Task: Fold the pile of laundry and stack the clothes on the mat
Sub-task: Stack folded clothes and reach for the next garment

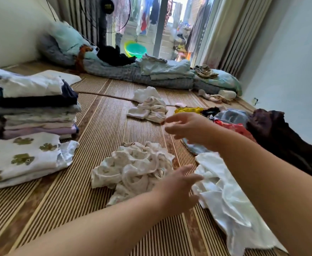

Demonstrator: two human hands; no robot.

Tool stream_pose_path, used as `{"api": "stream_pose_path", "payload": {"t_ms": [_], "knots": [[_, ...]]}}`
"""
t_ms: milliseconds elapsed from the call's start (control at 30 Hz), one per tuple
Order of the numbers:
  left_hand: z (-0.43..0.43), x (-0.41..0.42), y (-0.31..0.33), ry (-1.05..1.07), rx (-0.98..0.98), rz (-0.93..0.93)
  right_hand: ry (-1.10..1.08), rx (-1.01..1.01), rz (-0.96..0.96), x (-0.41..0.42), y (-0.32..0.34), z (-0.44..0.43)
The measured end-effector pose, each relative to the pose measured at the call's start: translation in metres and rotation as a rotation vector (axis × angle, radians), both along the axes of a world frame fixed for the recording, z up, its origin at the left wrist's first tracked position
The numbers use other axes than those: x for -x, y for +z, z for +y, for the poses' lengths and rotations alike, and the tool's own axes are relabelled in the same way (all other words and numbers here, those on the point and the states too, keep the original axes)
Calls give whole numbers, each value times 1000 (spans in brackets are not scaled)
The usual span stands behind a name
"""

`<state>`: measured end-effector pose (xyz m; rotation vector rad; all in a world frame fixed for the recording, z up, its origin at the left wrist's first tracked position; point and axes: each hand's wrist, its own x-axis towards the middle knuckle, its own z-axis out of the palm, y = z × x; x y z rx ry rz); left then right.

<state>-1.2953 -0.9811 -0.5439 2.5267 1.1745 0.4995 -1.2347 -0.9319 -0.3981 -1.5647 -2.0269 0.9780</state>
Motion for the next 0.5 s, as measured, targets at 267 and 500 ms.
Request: {"api": "stream_pose_path", "payload": {"t_ms": [267, 500], "knots": [[23, 132, -10, 629, 138, 209, -209, -29, -98, -18, -112, -51], [18, 190, 12, 587, 206, -347, -238, -45, -107, 20, -171, -34]]}}
